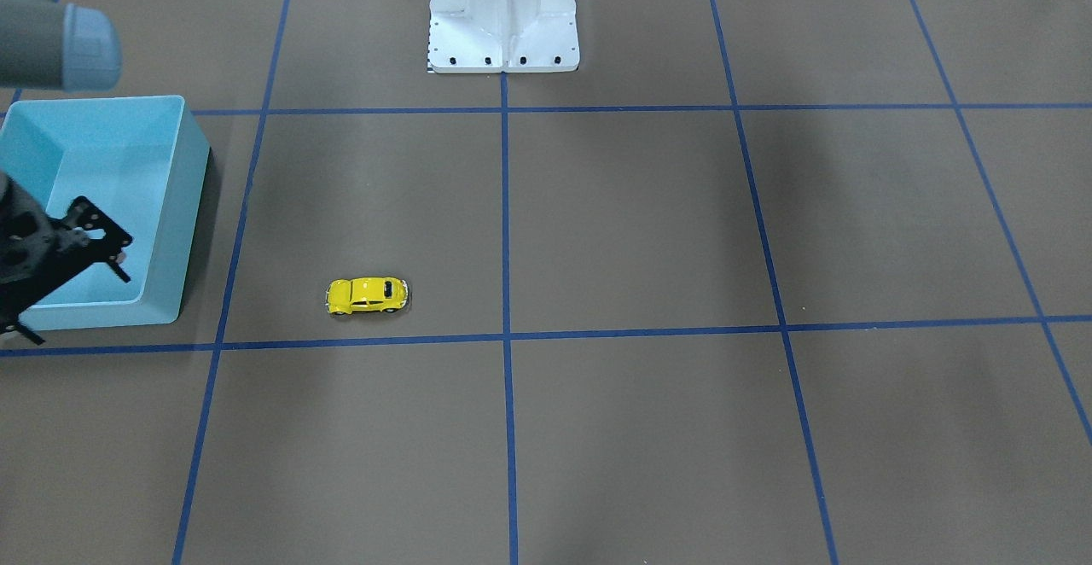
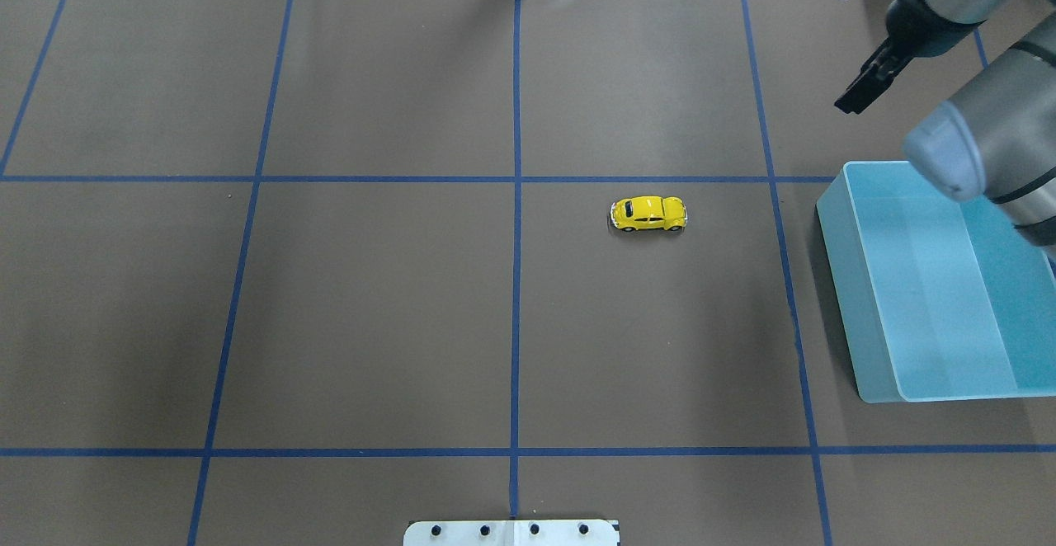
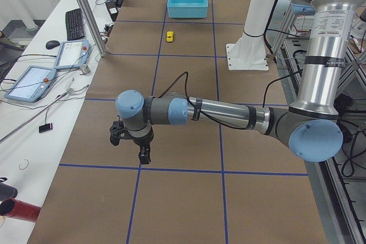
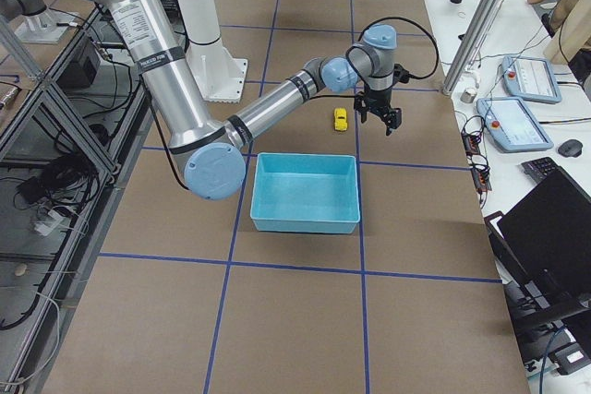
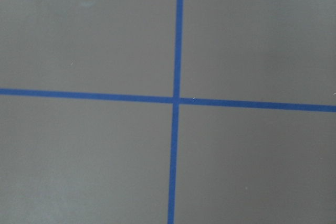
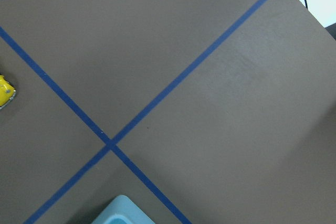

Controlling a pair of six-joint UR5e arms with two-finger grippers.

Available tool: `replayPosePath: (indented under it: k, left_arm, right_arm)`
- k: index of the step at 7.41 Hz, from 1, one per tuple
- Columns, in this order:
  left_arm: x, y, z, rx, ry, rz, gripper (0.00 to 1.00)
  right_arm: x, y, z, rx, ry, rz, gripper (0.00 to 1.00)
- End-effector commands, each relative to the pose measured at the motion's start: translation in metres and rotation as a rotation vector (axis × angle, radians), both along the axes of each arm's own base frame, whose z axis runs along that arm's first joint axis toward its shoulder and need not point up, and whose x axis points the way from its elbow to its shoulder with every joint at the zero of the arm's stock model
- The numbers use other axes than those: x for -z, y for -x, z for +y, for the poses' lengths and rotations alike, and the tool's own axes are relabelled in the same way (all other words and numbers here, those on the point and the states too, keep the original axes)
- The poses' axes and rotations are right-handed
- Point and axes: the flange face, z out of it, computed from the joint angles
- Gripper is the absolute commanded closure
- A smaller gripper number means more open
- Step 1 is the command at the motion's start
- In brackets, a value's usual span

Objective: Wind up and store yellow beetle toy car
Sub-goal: 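Reach the right gripper from the bin over to the rolled car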

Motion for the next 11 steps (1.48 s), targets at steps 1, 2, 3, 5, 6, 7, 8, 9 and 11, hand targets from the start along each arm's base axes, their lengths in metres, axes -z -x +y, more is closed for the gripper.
replayPosePath:
  k: [1,2,3,5,6,7,8,9,11]
  left_arm:
    - [-0.016,0.005,0.016,0.031,0.051,0.003,0.00]
    - [-0.017,0.005,0.017,0.046,0.071,0.002,0.00]
    - [-0.022,0.005,0.017,0.046,0.078,0.002,0.00]
    - [-0.038,0.005,0.016,0.057,0.085,0.003,0.00]
    - [-0.036,0.004,0.012,0.059,0.083,0.001,0.00]
    - [-0.029,0.003,0.007,0.056,0.071,0.001,0.00]
    - [-0.032,0.003,0.009,0.050,0.070,0.000,0.00]
    - [-0.027,0.001,0.008,0.046,0.057,0.001,0.00]
    - [-0.031,0.001,0.011,0.048,0.041,0.002,0.00]
  right_arm:
    - [0.016,0.056,0.021,0.090,-0.035,0.001,0.00]
    - [0.016,0.066,0.033,0.121,-0.041,-0.008,0.00]
    - [0.016,0.098,0.048,0.187,-0.028,-0.025,0.00]
    - [0.038,0.145,0.078,0.270,-0.061,-0.045,0.00]
    - [0.057,0.158,0.082,0.256,-0.126,-0.017,0.00]
    - [0.051,0.191,0.102,0.280,-0.169,0.038,0.00]
    - [0.067,0.211,0.111,0.292,-0.209,0.035,0.00]
    - [0.059,0.204,0.108,0.283,-0.209,0.041,0.00]
    - [0.048,0.212,0.102,0.290,-0.279,0.074,0.00]
